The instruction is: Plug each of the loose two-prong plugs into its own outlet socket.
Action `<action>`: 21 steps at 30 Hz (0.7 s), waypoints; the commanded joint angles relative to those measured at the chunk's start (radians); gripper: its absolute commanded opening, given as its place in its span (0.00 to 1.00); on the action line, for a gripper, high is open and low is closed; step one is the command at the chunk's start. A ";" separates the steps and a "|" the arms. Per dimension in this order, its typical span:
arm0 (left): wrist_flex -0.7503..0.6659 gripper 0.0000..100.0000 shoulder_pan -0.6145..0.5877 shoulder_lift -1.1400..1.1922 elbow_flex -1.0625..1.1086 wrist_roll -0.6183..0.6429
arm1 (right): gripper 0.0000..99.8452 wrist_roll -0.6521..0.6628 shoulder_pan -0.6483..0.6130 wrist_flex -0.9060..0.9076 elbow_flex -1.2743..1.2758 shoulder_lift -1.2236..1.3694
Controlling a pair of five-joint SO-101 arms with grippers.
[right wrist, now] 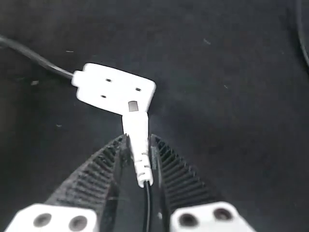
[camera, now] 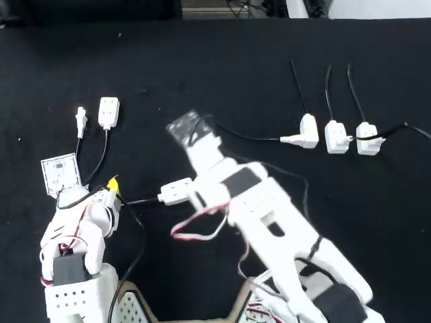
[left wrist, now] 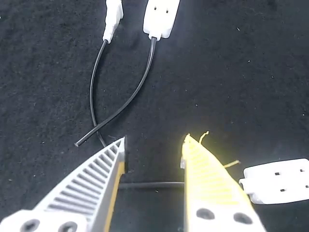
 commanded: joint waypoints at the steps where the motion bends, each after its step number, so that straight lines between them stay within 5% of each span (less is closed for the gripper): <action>1: -0.006 0.19 -0.012 -0.002 -0.036 0.006 | 0.01 0.026 0.035 0.138 -0.151 0.036; 21: -0.005 0.19 -0.012 -0.002 -0.036 0.006 | 0.01 0.052 0.037 0.354 -0.406 0.295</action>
